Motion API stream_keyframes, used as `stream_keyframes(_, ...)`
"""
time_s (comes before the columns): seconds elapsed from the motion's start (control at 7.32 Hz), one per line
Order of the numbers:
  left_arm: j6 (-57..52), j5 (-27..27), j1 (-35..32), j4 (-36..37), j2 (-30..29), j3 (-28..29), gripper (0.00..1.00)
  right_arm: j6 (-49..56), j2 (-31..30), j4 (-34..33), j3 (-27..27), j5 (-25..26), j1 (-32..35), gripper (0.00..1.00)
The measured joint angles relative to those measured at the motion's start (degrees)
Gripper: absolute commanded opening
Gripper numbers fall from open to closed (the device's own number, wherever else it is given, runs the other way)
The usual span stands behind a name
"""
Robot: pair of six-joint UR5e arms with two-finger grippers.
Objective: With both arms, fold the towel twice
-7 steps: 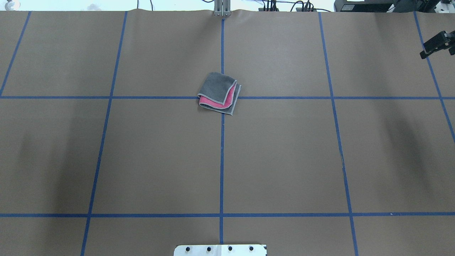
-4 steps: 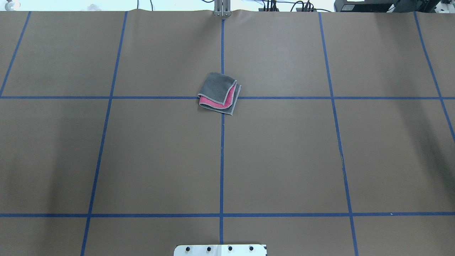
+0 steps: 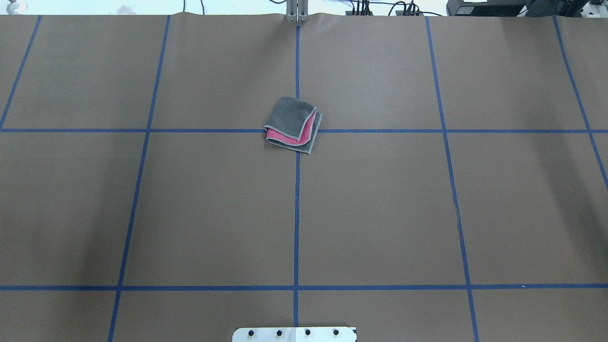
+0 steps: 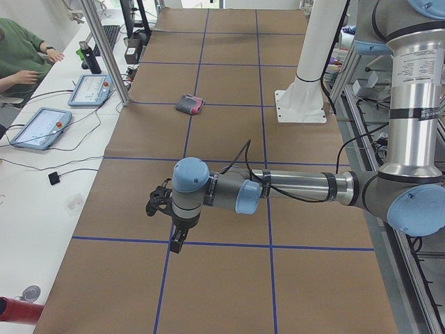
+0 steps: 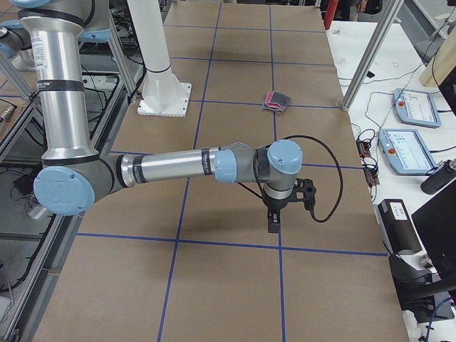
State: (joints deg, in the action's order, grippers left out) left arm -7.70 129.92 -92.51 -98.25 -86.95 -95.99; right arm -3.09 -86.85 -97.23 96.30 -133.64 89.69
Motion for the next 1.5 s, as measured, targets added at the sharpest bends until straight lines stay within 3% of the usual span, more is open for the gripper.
stream_keyframes(0.82,8.83,6.09,1.42,1.66,2.21,-3.5,1.0,1.18,-1.7,-1.12,0.32,-4.92,0.2,1.0)
stream_keyframes(1.5,8.87,6.29,1.97,1.45,2.65,-3.41,1.0,2.75,-3.05,-1.05,0.13,-6.3,0.38,1.0)
